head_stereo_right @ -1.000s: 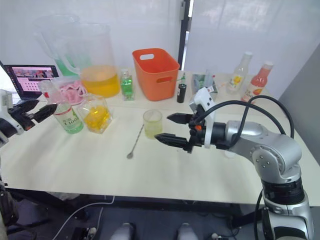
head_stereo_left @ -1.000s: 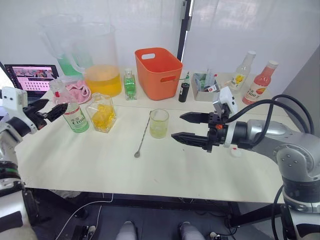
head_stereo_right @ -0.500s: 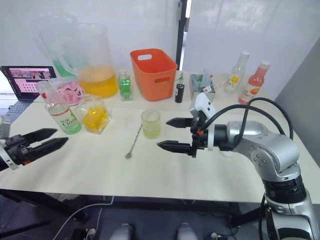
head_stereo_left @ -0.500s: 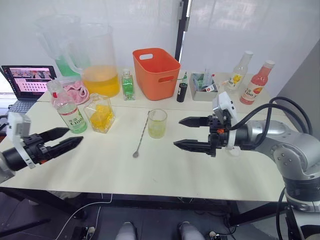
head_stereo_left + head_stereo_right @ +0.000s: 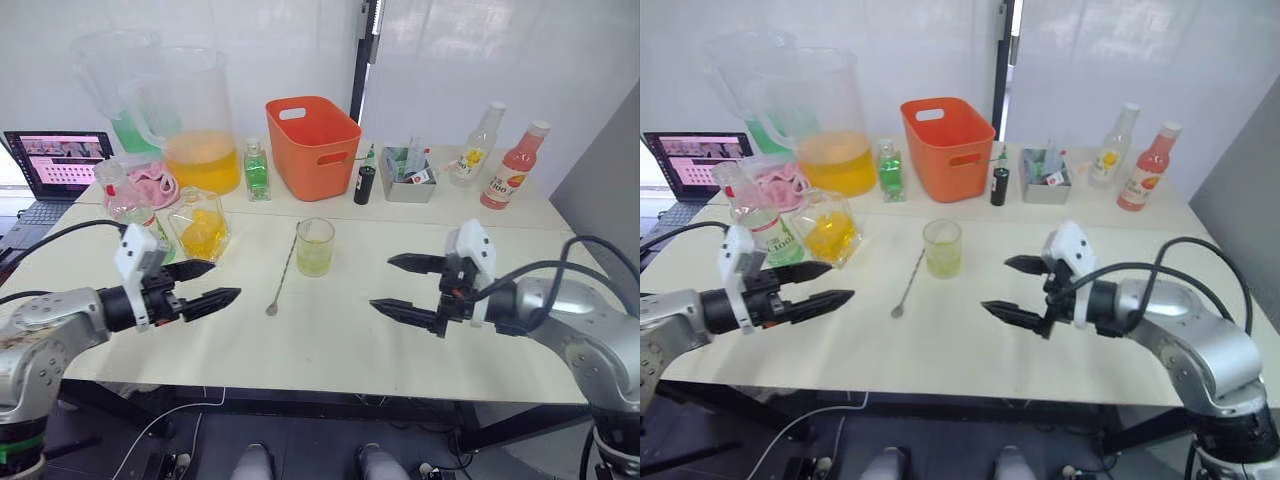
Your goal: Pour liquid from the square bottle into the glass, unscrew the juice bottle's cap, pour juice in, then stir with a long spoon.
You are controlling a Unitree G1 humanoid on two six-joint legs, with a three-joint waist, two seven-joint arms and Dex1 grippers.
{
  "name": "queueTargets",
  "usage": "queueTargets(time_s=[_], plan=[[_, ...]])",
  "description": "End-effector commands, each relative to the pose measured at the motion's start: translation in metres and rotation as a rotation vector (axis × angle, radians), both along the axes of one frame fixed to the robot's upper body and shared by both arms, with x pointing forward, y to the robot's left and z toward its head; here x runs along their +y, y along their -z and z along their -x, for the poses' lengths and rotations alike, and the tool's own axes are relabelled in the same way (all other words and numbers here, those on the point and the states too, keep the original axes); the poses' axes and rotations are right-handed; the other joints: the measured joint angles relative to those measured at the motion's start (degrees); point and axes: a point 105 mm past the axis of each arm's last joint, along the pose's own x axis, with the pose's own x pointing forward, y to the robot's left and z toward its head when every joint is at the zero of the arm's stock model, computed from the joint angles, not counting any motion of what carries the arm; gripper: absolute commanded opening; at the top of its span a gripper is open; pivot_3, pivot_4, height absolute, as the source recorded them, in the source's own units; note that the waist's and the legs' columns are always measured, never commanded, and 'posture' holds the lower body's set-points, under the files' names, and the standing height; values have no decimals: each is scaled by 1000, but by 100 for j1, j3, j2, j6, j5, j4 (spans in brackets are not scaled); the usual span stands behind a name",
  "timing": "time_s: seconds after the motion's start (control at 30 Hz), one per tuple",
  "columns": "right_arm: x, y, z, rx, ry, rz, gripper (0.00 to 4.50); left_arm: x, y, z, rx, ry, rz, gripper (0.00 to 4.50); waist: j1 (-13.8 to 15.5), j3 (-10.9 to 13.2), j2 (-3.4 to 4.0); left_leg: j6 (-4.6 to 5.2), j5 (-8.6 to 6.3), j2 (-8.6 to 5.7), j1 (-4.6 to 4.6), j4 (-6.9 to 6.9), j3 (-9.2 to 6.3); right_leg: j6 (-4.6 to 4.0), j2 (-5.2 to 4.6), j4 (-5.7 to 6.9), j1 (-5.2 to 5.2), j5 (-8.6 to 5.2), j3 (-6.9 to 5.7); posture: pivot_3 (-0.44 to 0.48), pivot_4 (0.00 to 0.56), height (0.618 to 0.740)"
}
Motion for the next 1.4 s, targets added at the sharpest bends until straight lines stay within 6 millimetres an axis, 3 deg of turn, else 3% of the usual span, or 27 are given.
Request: queueTargets(time_s=[0.03, 0.2, 0.3, 0.37, 0.5, 0.67, 0.83, 1.07, 1.4], plan=[[-11, -13, 16, -60, 45, 0, 4500, -12, -1, -10, -25, -5, 18, 4469, 39, 0, 0, 1, 1, -1, 0, 2, 0, 2, 0, 0, 1, -1, 0, 0, 150, 717], [-20, -9, 40, -46, 88, -19, 4500, -26, 15, -19, -19, -16, 13, 4469, 43, 0, -1, 2, 1, -1, 6, 4, 1, 3, 2, 1, 6, -1, 3, 0, 150, 717], [-38, 0, 62, -15, 164, -12, 4500, -25, 12, -12, -61, 1, 47, 4469, 83, -1, -2, 2, 1, -1, 5, 3, 0, 4, 0, -4, 10, -2, 2, 0, 150, 717], [-42, 3, 69, 4, 181, -37, 4500, -16, 14, -12, -91, -17, 33, 4469, 84, -1, -2, 1, 1, -1, 6, 3, 0, 6, -2, -7, 13, -5, 1, 0, 150, 717], [-59, 15, 78, 50, 207, -17, 4500, 18, 43, -10, -71, -73, -40, 4469, 23, -2, 0, -44, -29, -1, 42, 2, 4, 2, -4, -17, 43, -2, 3, 0, 150, 717], [-64, 19, 80, 53, 199, 4, 4500, 20, 55, -7, -50, -108, -31, 4469, 13, -4, 4, -56, -37, 2, 70, -5, 4, -16, -20, -115, 77, 5, -14, 0, 150, 717], [-59, 14, 76, 16, 173, -4, 4500, 0, 58, -5, -47, -124, 5, 4469, 30, -8, -2, -56, -37, 1, 42, 5, 54, -14, -55, -178, 91, 7, -15, 0, 150, 717], [-38, 1, 57, -66, 124, 24, 4500, -35, 57, -28, -14, -246, 3, 4469, 86, -10, -3, -55, -36, 2, 31, 3, 52, 9, -45, -149, 83, 45, -15, 0, 150, 717], [-12, -19, 45, -143, 40, 37, 4500, -76, 72, -62, 95, -370, -43, 4469, 91, -10, -5, -53, -34, -1, 31, 10, 44, 16, -41, -127, 83, 47, -15, 0, 150, 717]])
